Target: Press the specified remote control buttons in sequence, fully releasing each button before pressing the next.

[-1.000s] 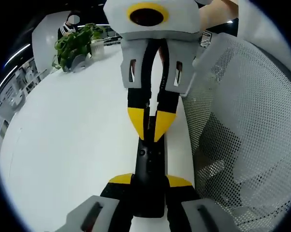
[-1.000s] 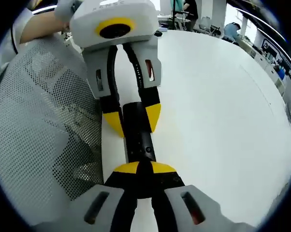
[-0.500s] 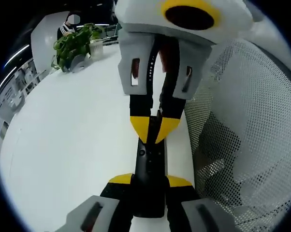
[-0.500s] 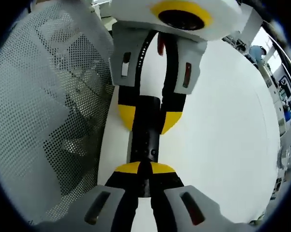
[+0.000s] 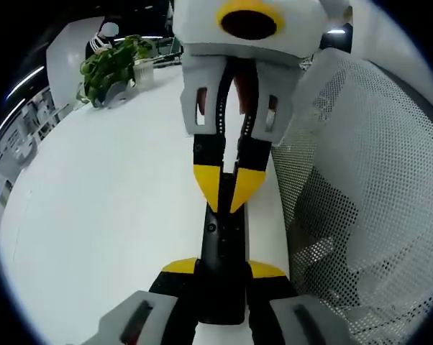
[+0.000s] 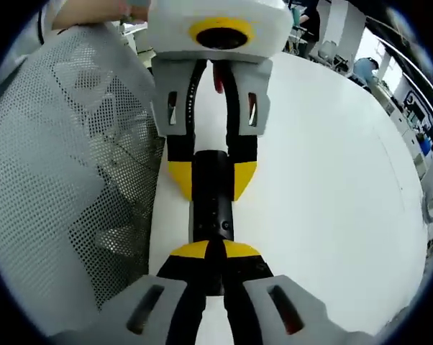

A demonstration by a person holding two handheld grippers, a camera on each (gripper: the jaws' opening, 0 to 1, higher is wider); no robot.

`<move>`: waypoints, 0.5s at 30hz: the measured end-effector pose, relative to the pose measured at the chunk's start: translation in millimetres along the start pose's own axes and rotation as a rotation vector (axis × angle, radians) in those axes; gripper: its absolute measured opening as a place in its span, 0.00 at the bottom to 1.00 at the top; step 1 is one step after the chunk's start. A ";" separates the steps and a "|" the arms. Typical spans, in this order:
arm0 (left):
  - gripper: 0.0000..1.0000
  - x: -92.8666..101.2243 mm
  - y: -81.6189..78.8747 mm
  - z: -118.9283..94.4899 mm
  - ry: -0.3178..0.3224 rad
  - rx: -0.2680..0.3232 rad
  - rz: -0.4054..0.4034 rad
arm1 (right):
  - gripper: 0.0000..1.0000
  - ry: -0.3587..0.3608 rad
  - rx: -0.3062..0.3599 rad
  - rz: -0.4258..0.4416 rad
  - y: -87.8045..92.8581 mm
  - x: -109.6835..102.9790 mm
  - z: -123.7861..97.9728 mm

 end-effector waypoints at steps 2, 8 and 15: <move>0.24 -0.1 0.1 0.1 0.000 0.000 -0.001 | 0.02 -0.006 -0.021 -0.027 -2.5 -0.2 0.9; 0.24 -0.5 0.3 0.5 0.002 0.002 -0.003 | 0.01 -0.017 -0.045 -0.031 -4.5 1.7 1.6; 0.24 -0.9 0.5 0.7 0.004 0.006 -0.006 | 0.00 -0.013 -0.077 -0.021 -6.1 2.0 3.0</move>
Point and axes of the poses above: the point that each gripper's makers call its tool centre point, and the gripper's own axes: z roughly forward along the fingers, x roughly to its right, y roughly out of its underside, the point moved 6 cm from there along -z, roughly backward along the fingers, and after that the axes turned 8 degrees about z, right-handed, at the moved point
